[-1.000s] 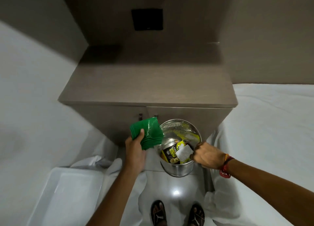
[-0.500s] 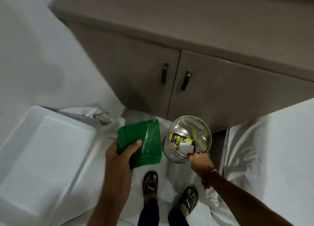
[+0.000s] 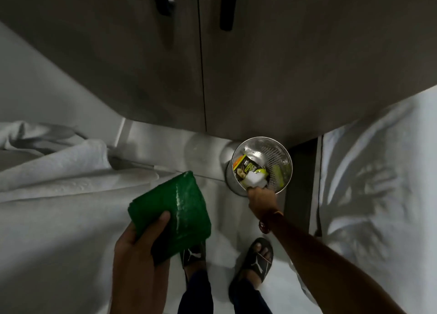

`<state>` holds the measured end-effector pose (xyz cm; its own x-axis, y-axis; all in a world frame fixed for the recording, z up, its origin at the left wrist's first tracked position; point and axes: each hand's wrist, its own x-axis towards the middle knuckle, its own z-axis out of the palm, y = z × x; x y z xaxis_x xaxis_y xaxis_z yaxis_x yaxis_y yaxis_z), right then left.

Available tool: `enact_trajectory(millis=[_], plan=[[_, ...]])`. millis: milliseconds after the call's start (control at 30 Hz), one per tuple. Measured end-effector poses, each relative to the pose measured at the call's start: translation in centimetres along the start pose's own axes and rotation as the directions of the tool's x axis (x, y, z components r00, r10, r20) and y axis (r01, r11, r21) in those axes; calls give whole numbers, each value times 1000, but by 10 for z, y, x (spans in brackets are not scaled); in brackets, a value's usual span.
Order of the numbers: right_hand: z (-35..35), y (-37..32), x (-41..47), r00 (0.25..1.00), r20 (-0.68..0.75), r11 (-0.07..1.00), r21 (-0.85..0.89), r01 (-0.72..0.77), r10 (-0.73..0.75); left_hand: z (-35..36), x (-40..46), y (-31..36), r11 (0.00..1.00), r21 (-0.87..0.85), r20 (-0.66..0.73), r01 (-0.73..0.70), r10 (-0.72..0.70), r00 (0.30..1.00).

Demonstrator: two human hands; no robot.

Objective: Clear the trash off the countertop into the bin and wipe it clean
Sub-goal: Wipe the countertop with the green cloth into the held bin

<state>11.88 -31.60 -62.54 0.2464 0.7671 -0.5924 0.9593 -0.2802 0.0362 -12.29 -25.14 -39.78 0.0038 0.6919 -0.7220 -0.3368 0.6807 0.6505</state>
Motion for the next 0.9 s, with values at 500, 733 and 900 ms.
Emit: enact_trajectory(millis=[500, 733, 900], plan=[[-233, -68, -78, 967, 178, 133, 970, -203, 182, 23, -87, 95, 713, 545, 97, -441, 469, 878], [-469, -185, -184, 738, 222, 89, 972, -216, -637, -26, -171, 222, 51, 814, 277, -579, 842, 463], [-491, -319, -217, 730, 84, 141, 990, 17, -678, -119, -172, 265, 26, 929, 167, -370, 861, 480]])
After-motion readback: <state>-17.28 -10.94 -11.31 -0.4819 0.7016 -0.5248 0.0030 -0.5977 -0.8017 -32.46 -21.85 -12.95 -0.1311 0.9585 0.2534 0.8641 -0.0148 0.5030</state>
